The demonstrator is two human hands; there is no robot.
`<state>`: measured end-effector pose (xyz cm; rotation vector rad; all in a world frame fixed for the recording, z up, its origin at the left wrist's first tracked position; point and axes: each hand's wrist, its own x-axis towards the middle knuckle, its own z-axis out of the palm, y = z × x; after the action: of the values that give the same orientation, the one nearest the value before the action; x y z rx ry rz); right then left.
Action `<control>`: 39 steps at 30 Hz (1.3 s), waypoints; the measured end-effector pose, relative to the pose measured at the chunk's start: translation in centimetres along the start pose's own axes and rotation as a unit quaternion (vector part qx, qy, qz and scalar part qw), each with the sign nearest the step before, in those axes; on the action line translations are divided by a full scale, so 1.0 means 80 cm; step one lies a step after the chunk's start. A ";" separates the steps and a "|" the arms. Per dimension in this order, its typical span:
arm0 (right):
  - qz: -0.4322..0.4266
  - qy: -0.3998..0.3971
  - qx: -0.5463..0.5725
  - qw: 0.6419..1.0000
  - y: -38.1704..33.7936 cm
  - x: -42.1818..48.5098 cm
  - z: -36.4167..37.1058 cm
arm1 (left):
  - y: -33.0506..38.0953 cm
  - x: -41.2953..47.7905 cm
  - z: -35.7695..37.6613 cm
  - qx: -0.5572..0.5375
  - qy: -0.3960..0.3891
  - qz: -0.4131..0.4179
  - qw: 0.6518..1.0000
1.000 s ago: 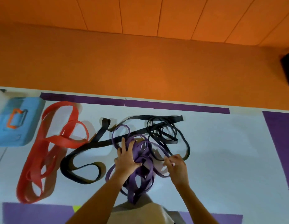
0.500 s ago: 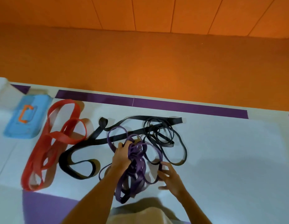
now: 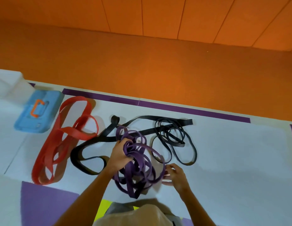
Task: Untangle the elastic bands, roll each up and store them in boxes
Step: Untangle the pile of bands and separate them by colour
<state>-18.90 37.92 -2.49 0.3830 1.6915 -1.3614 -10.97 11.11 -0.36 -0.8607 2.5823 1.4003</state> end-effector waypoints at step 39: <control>0.020 0.157 -0.287 0.945 0.034 0.014 0.146 | -0.043 -0.052 -0.079 -0.137 -0.025 -0.032 0.990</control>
<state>-12.35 28.06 -4.83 0.3005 2.2349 -0.7425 -4.53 6.44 2.09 -0.9178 2.3387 1.7596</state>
